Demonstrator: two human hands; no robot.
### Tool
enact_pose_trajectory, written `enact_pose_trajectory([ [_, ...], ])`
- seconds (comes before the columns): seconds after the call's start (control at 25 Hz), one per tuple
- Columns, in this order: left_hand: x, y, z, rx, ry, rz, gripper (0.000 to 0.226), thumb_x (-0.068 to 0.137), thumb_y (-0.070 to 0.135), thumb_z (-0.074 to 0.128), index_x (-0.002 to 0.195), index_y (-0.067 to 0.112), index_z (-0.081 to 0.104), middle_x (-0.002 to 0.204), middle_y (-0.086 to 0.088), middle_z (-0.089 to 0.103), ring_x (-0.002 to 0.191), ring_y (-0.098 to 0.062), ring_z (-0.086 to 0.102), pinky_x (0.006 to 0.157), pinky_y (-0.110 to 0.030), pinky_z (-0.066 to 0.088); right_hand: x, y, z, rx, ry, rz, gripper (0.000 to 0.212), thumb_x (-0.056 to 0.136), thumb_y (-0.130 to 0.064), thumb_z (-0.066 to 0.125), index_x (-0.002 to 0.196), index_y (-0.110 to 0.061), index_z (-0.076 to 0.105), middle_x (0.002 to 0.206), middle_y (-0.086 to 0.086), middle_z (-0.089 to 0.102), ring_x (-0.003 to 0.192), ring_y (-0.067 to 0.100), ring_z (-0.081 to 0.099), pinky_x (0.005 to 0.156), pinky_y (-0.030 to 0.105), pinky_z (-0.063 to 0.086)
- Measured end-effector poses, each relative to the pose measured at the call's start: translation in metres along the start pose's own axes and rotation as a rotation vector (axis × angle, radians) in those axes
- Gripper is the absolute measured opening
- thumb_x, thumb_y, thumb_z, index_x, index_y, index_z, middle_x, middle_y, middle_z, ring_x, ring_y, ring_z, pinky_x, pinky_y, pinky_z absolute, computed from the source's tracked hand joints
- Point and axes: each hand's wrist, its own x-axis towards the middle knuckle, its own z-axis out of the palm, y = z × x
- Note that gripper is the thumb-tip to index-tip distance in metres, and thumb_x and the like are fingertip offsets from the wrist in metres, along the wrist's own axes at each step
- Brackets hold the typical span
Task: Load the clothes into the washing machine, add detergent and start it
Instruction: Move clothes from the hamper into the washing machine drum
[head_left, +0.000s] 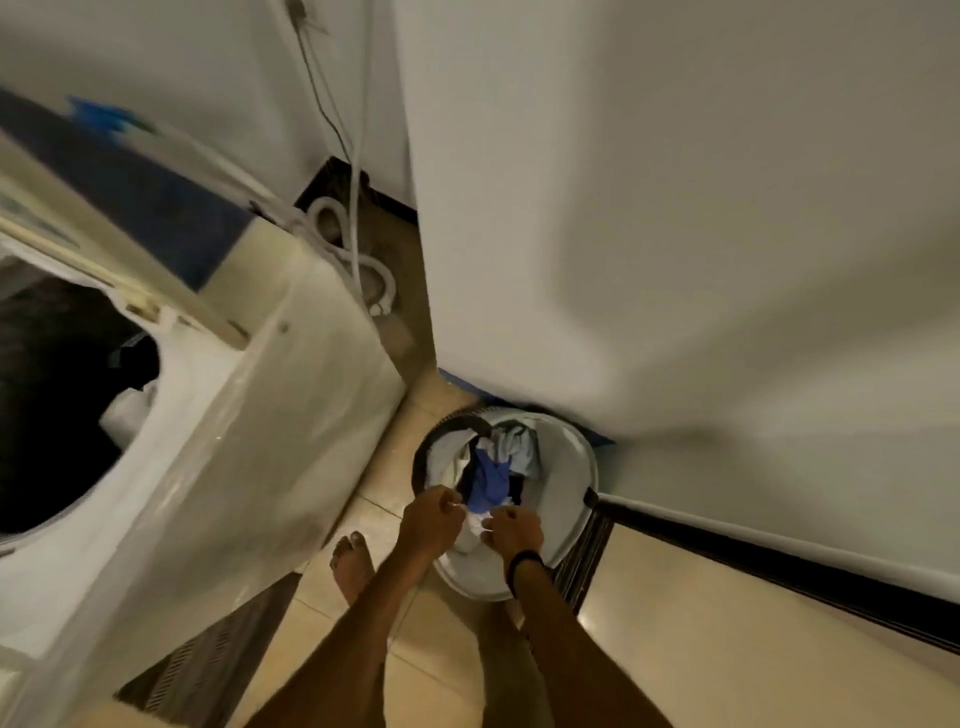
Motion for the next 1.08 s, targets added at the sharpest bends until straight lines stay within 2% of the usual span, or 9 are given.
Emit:
enact_pose_trajectory([
  [0.16, 0.104, -0.017, 0.077, -0.029, -0.008, -0.069, 0.031, 0.095, 0.02, 0.055, 0.122, 0.008, 0.063, 0.126, -0.009, 0.064, 0.119, -0.028, 0.059, 0.101, -0.034, 0.046, 0.143, 0.051, 0.003, -0.148, -0.076, 0.084, 0.028, 0.094, -0.02, 0.051, 0.109, -0.002, 0.066, 0.099, 0.013, 0.071, 0.082, 0.022, 0.067, 0.082, 0.037, 0.059],
  [0.32, 0.183, -0.06, 0.132, -0.007, 0.078, -0.05, 0.028, 0.097, 0.019, 0.055, 0.121, 0.008, 0.063, 0.124, -0.009, 0.065, 0.116, -0.025, 0.06, 0.09, -0.028, 0.045, 0.264, 0.083, 0.04, -0.252, -0.073, 0.085, 0.035, 0.094, -0.026, 0.055, 0.117, -0.002, 0.063, 0.116, 0.017, 0.067, 0.105, 0.033, 0.065, 0.092, 0.043, 0.055],
  [0.4, 0.209, -0.086, 0.15, 0.028, 0.111, -0.036, 0.027, 0.098, 0.019, 0.053, 0.12, 0.007, 0.063, 0.125, -0.007, 0.063, 0.118, -0.024, 0.058, 0.092, -0.028, 0.043, 0.31, 0.098, 0.068, -0.151, -0.02, 0.117, 0.047, 0.089, -0.03, 0.065, 0.125, 0.0, 0.054, 0.121, 0.019, 0.063, 0.107, 0.035, 0.062, 0.092, 0.045, 0.053],
  [0.52, 0.217, -0.118, 0.162, -0.189, 0.162, -0.08, 0.023, 0.094, 0.012, 0.059, 0.116, 0.012, 0.064, 0.107, 0.001, 0.062, 0.102, -0.017, 0.06, 0.086, -0.028, 0.047, 0.34, 0.116, 0.097, -0.142, 0.007, 0.133, 0.055, 0.088, -0.03, 0.067, 0.13, -0.001, 0.048, 0.129, 0.014, 0.059, 0.112, 0.033, 0.059, 0.096, 0.04, 0.05],
  [0.64, 0.197, -0.132, 0.159, -0.409, 0.116, -0.105, 0.02, 0.093, -0.007, 0.054, 0.094, 0.011, 0.062, 0.084, -0.006, 0.058, 0.08, -0.018, 0.056, 0.082, -0.024, 0.053, 0.3, 0.108, 0.096, -0.115, 0.186, 0.033, 0.021, 0.09, -0.02, 0.063, 0.104, -0.005, 0.063, 0.101, 0.017, 0.067, 0.097, 0.036, 0.064, 0.081, 0.037, 0.051],
  [0.72, 0.167, -0.123, 0.147, -0.451, 0.09, -0.094, 0.025, 0.091, -0.012, 0.05, 0.092, 0.01, 0.061, 0.084, -0.016, 0.059, 0.077, -0.022, 0.058, 0.068, -0.014, 0.05, 0.236, 0.083, 0.073, 0.047, 0.357, -0.079, 0.014, 0.086, -0.02, 0.064, 0.086, -0.009, 0.056, 0.077, 0.014, 0.061, 0.08, 0.034, 0.061, 0.072, 0.041, 0.049],
  [0.88, 0.096, -0.078, 0.114, -0.204, 0.082, -0.058, 0.036, 0.093, 0.002, 0.053, 0.129, 0.009, 0.054, 0.114, -0.01, 0.062, 0.111, -0.031, 0.062, 0.082, -0.025, 0.048, 0.091, 0.028, 0.002, 0.302, 0.569, -0.226, 0.022, 0.088, -0.014, 0.061, 0.078, -0.005, 0.043, 0.065, 0.006, 0.042, 0.062, 0.024, 0.043, 0.061, 0.034, 0.035],
  [1.0, 0.036, -0.035, 0.076, -0.183, 0.007, 0.037, 0.07, 0.084, 0.002, 0.067, 0.145, 0.01, 0.033, 0.136, -0.018, 0.051, 0.128, -0.037, 0.052, 0.1, -0.038, 0.047, -0.014, -0.011, -0.045, 0.421, 0.573, -0.346, 0.027, 0.092, -0.015, 0.058, 0.072, -0.012, 0.04, 0.063, 0.004, 0.043, 0.061, 0.022, 0.044, 0.06, 0.033, 0.037],
  [1.08, -0.003, -0.013, 0.054, -0.147, -0.037, 0.092, 0.103, 0.075, 0.011, 0.082, 0.153, 0.01, 0.015, 0.153, -0.017, 0.031, 0.142, -0.036, 0.034, 0.112, -0.046, 0.037, -0.082, -0.04, -0.07, 0.564, 0.52, -0.378, 0.028, 0.094, -0.014, 0.057, 0.069, -0.015, 0.043, 0.064, 0.003, 0.048, 0.06, 0.017, 0.049, 0.062, 0.03, 0.042],
])
